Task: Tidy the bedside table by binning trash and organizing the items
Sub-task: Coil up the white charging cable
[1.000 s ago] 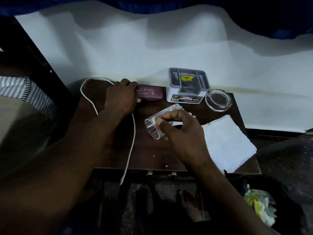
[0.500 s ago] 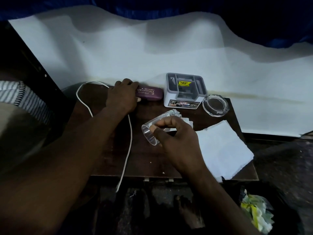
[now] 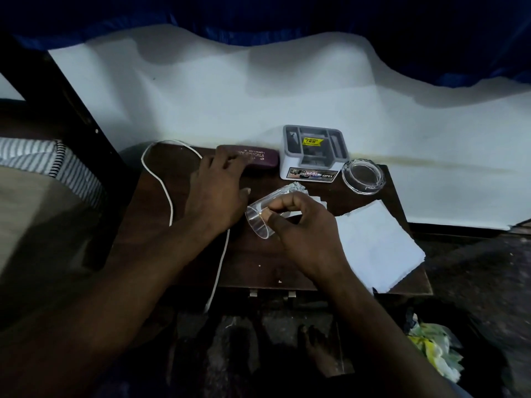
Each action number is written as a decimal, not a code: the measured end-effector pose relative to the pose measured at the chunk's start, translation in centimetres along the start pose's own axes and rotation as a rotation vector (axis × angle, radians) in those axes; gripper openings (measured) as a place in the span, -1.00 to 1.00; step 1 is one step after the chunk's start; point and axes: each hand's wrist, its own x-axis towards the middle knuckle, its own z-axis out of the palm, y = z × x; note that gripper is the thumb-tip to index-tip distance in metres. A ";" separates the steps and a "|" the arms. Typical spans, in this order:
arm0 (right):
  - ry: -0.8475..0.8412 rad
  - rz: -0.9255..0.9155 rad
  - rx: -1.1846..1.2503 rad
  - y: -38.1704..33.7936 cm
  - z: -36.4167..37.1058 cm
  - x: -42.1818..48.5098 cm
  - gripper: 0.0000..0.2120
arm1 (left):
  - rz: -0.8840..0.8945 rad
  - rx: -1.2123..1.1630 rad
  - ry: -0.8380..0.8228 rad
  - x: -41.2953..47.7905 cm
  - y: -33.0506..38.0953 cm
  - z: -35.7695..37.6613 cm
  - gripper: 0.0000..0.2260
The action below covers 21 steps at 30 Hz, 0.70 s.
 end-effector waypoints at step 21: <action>-0.140 -0.117 -0.340 0.6 -0.9 -2.6 -0.81 | -0.055 -0.272 -0.262 -10.0 2.8 -1.7 -0.67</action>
